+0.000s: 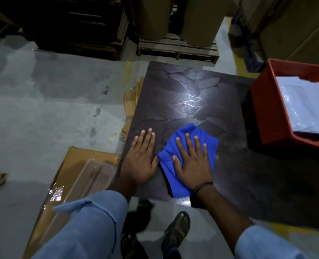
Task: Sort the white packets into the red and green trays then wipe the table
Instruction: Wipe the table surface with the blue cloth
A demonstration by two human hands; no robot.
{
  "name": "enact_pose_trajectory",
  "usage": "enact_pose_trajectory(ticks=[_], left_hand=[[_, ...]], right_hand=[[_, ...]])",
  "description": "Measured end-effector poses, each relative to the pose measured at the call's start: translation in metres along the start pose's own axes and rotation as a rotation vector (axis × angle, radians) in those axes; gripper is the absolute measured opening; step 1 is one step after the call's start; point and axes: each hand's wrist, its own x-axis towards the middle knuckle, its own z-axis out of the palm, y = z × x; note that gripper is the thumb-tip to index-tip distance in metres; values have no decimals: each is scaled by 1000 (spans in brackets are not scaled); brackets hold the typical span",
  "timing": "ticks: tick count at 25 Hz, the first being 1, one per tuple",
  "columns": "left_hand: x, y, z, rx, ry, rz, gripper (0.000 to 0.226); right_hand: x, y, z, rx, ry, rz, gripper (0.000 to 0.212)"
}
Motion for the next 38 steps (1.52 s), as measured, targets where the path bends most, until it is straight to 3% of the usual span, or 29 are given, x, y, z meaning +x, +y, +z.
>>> enact_pose_trajectory(ticks=[5, 11, 14, 17, 20, 21, 25, 29, 30, 31, 34, 35, 38], left_hand=[[-42, -5, -7, 0, -50, -35, 73], [-43, -6, -4, 1, -17, -42, 75], [-42, -8, -1, 10, -5, -40, 75], [-43, -7, -1, 12, -18, -52, 74], [-43, -6, -2, -4, -18, -47, 73], [-43, -6, -3, -7, -9, -44, 73], [-42, -6, -7, -1, -13, -47, 74], [-41, -7, -10, 2, -45, -76, 74], [-39, -8, -10, 1, -36, -77, 74], [-39, -7, -11, 1, -33, -70, 74], [-42, -5, -10, -22, -29, -58, 73], [-42, -6, -10, -31, -28, -62, 73], [-41, -8, -9, -29, -13, -60, 73]], right_hand=[[-66, -26, 0, 23, -11, -55, 65], [78, -2, 10, -10, 41, 117, 64], [138, -32, 17, 42, 28, 233, 67], [121, -66, 25, 8, 64, -6, 65], [116, -41, 22, 3, 36, -324, 61], [132, -31, 19, -9, 36, -334, 61], [201, -43, 21, 44, 26, 0, 65], [197, -57, 29, -19, -6, -472, 65], [213, -49, 25, -11, -7, -511, 65], [232, -44, 23, -10, 0, -459, 65], [284, -44, 22, 76, -17, -23, 65], [288, -50, 25, 91, -23, 16, 65], [251, -59, 30, 37, -3, -278, 65]])
